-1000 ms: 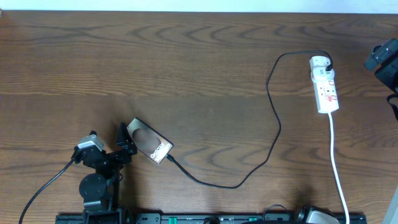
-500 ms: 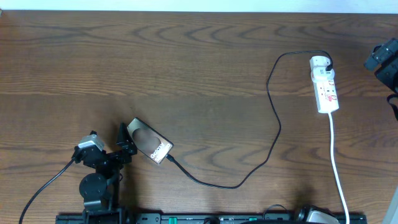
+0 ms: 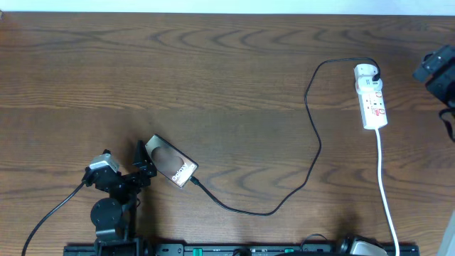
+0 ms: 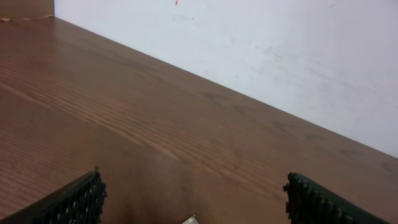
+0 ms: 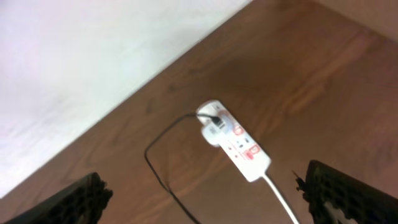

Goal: Plug charger to phone and switch on socket

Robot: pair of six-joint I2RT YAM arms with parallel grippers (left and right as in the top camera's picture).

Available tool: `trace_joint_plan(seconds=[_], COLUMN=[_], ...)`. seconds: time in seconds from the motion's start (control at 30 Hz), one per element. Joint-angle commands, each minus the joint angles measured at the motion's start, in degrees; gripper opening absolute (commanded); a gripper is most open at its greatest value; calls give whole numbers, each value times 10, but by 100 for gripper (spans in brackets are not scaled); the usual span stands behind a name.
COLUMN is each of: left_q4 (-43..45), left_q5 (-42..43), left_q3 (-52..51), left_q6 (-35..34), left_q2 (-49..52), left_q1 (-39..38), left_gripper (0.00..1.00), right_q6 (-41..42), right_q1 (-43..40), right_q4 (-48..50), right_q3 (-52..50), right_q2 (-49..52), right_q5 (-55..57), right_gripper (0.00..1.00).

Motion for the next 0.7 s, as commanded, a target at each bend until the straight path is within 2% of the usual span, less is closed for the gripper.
trace_joint_plan(seconds=[0.0, 0.27, 0.43, 0.47, 0.67], left_q4=[-26, -26, -26, -26, -26], left_q5=[1, 1, 1, 1, 1], left_q3=[-6, -6, -6, -6, -6], left_q6=[10, 10, 10, 10, 10], left_q2=[2, 2, 2, 2, 2], left_q1=[3, 3, 3, 3, 3], left_gripper=[90, 90, 90, 90, 90], right_q6=[5, -68, -36, -33, -33], right_q1=[55, 175, 187, 187, 186], right_q4=[61, 379, 547, 613, 816], right_q3=[-70, -379, -600, -683, -918], right_q2=[-45, -192, -304, -349, -482], right_q5=[29, 60, 51, 51, 52], right_gripper=[99, 99, 99, 100, 99])
